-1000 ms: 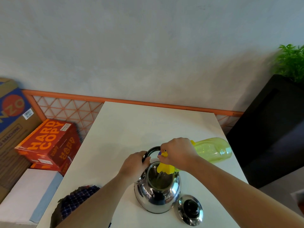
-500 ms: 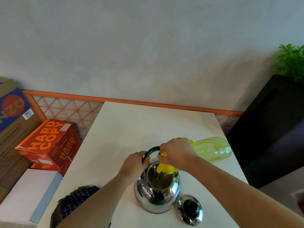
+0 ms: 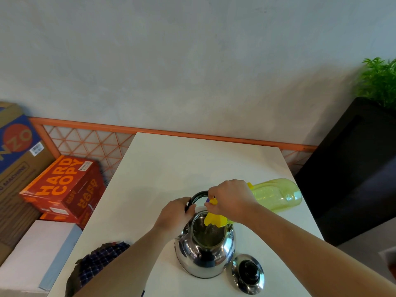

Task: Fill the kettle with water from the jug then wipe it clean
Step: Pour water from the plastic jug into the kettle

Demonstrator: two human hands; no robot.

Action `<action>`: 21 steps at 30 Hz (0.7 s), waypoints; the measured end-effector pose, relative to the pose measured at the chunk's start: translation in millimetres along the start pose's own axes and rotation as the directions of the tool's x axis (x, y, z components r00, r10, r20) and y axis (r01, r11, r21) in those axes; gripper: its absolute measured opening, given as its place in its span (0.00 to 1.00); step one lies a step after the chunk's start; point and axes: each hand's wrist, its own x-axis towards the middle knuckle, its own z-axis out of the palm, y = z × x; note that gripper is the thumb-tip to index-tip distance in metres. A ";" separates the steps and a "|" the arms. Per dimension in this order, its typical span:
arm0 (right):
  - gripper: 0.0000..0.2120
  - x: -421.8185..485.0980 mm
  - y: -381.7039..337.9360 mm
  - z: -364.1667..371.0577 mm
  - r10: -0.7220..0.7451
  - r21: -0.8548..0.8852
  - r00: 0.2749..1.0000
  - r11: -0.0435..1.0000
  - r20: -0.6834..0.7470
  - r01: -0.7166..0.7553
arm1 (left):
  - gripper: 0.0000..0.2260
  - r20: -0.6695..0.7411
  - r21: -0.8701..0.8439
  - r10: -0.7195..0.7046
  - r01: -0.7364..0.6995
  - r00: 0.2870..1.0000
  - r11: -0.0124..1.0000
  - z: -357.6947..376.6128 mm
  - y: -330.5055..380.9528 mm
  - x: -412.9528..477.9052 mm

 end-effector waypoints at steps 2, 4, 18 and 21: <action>0.16 -0.2 0.0 0.2 0.001 0.003 1.000 1.000 0.000 -0.001 | 0.12 -0.001 0.003 0.001 -0.001 1.000 1.000 0.2 -0.8 0.2; 0.16 -0.4 0.0 0.1 0.001 0.001 1.000 1.000 0.003 -0.001 | 0.12 0.000 0.006 0.003 -0.003 1.000 1.000 0.6 -1.6 0.5; 0.16 -1.0 -1.5 -3.1 -0.001 0.007 1.000 1.000 0.010 0.001 | 0.12 -0.003 0.006 0.000 0.000 1.000 1.000 2.3 -3.2 1.8; 0.16 -1.1 -1.6 -2.8 0.000 0.008 1.000 1.000 0.010 0.000 | 0.12 -0.003 0.008 -0.004 0.004 1.000 1.000 2.5 -3.3 2.1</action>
